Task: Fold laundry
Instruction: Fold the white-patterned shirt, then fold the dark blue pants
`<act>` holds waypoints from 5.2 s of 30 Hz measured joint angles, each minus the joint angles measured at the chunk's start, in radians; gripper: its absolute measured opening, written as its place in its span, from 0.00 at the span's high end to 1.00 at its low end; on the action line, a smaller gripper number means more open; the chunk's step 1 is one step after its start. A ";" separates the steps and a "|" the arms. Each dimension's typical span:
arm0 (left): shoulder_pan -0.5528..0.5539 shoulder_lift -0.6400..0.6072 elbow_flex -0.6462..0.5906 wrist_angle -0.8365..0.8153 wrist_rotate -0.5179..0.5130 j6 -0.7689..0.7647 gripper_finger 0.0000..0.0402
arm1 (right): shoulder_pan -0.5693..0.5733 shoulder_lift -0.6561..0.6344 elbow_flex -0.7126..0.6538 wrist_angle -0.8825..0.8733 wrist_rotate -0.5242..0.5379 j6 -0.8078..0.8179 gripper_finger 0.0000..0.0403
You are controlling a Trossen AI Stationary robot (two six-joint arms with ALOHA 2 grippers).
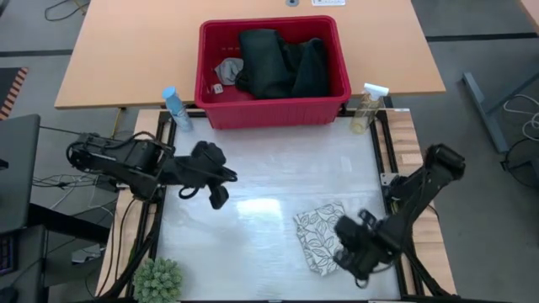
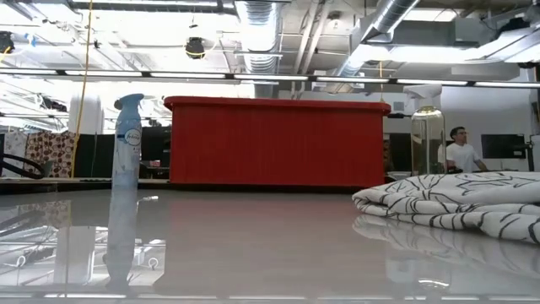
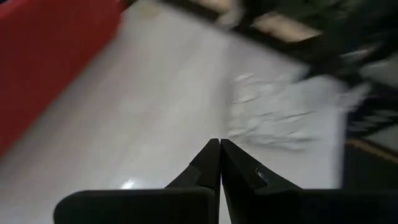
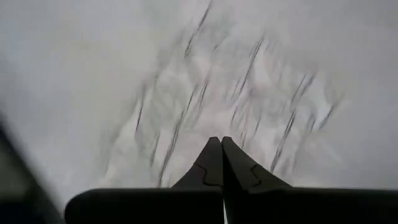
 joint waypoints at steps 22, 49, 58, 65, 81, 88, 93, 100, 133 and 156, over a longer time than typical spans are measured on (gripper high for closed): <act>-0.002 0.000 0.000 0.112 -0.008 0.065 1.00 | -0.216 0.030 -0.348 0.434 -0.109 -0.087 0.96; -0.004 0.042 0.000 0.121 -0.017 0.043 1.00 | 0.269 0.027 -0.390 0.215 -0.401 0.683 0.96; 0.015 0.056 0.000 0.215 -0.006 0.080 1.00 | 0.236 0.027 -0.239 0.143 -0.110 0.612 0.96; 0.016 0.056 0.000 0.238 0.002 0.101 1.00 | 0.153 0.037 -0.196 0.352 -0.085 0.344 0.96; 0.003 0.056 0.000 0.173 0.053 0.116 1.00 | 0.192 0.231 -0.193 0.561 -0.309 0.381 0.96; 0.006 0.056 0.000 0.172 0.043 0.129 1.00 | 0.262 0.211 -0.179 0.520 -0.342 0.480 0.96; 0.006 0.056 0.000 0.172 0.039 0.168 1.00 | 0.304 0.211 -0.131 0.467 -0.372 0.505 0.96; 0.028 0.056 0.000 0.173 0.008 0.174 1.00 | 0.290 0.210 0.052 0.214 -0.275 0.423 0.94; 0.236 -0.235 0.001 0.300 -0.013 0.661 0.71 | -0.740 -0.167 0.449 0.139 0.241 -1.145 0.73; 1.059 0.082 0.000 0.639 0.433 0.636 0.50 | -1.550 0.041 0.447 0.683 -0.144 -1.589 0.34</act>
